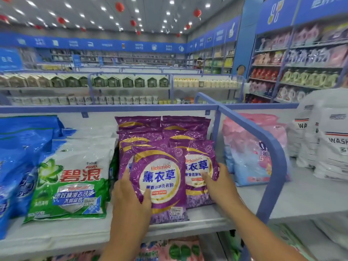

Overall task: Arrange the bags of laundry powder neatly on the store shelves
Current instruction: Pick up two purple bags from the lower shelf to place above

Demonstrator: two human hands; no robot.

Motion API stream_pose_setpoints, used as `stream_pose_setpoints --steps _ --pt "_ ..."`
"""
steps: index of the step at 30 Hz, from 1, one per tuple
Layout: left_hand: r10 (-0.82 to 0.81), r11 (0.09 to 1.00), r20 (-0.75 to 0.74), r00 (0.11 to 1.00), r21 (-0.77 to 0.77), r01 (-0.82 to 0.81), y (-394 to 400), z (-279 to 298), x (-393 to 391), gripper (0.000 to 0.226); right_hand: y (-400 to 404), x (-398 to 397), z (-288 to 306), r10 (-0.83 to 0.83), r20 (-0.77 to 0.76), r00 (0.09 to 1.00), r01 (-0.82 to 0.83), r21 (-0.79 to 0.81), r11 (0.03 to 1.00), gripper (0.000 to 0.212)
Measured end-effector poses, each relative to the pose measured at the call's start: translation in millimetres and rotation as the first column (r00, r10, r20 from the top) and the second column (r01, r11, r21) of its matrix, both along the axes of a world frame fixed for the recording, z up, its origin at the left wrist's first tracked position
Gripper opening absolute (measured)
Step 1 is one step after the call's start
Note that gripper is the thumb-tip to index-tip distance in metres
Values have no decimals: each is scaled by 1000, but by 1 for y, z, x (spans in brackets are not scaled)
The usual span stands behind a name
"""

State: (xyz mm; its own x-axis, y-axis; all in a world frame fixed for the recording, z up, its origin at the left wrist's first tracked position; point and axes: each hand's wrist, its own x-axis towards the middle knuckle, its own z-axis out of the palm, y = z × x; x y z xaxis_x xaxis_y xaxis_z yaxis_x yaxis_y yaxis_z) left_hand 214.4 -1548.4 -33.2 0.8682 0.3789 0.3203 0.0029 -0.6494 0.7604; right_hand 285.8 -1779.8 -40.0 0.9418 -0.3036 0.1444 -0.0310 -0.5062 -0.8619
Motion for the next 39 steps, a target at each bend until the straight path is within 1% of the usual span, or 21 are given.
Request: stream_pose_setpoints --steps 1,2,4,5,6,7,10,12,15,16,18,19,20,21,22,24,25,27,34,36,39 --pt "-8 993 63 998 121 0 -3 -6 2 79 -4 -1 0 21 2 1000 -21 -45 999 54" --pt "-68 978 115 991 203 44 -3 -10 3 79 -6 -2 -1 48 3 999 -48 -79 996 61" --pt "-274 918 167 947 338 206 -2 -16 4 69 -9 -6 -3 96 14 995 -93 -120 988 74" --pt "-371 872 152 916 397 287 -3 -17 4 66 -9 -8 -4 122 33 992 -117 -135 984 79" --pt "-441 821 96 892 445 358 -5 -18 5 67 -8 -9 -6 154 49 987 -145 -150 978 85" --pt "-464 773 28 885 501 389 -8 -17 8 70 -7 -9 -7 187 51 981 -176 -164 971 90" --pt "-352 642 -190 916 663 385 -18 -15 17 75 -4 -5 -5 224 19 974 -221 -94 971 97" --pt "-316 634 -222 922 674 379 -17 -14 22 78 -4 -4 -3 240 -13 971 -240 -67 968 96" --pt "-302 654 -192 934 671 349 0 -18 30 76 -9 -2 3 249 -85 965 -258 -103 961 93" --pt "-304 656 -177 936 673 341 6 -20 32 75 -12 -1 3 228 -116 967 -244 -146 959 92" --pt "-318 656 -175 932 669 350 13 -19 31 77 -14 -4 3 141 -119 983 -177 -380 908 90" --pt "-327 643 -189 926 674 365 14 -18 29 78 -13 -8 2 115 -55 992 -127 -504 854 89" --pt "-339 638 -207 918 666 386 14 -19 26 79 -10 -11 1 130 17 991 -96 -586 805 86" --pt "-351 657 -210 913 639 400 13 -19 23 80 -6 -16 2 180 45 983 -114 -618 778 82" --pt "-351 698 -182 919 603 386 14 -18 21 79 -1 -19 2 240 15 971 -179 -622 763 79" --pt "-280 760 -143 949 571 310 18 -19 21 77 10 -23 -4 294 -172 940 -334 -634 697 76" --pt "-235 761 -169 957 580 289 20 -20 22 77 14 -23 -9 278 -250 927 -373 -671 641 77" --pt "-181 746 -237 954 599 291 21 -23 26 79 19 -22 -15 247 -300 922 -388 -728 565 77" --pt "-187 763 -250 950 572 301 18 -25 31 79 26 -20 -10 164 -355 920 -383 -738 555 79" --pt "-216 771 -245 945 551 319 18 -25 32 81 32 -20 -7 120 -392 912 -388 -731 561 79" --pt "-312 768 -265 912 495 406 25 -22 31 77 43 -21 -2 63 -404 912 -358 -712 605 78"
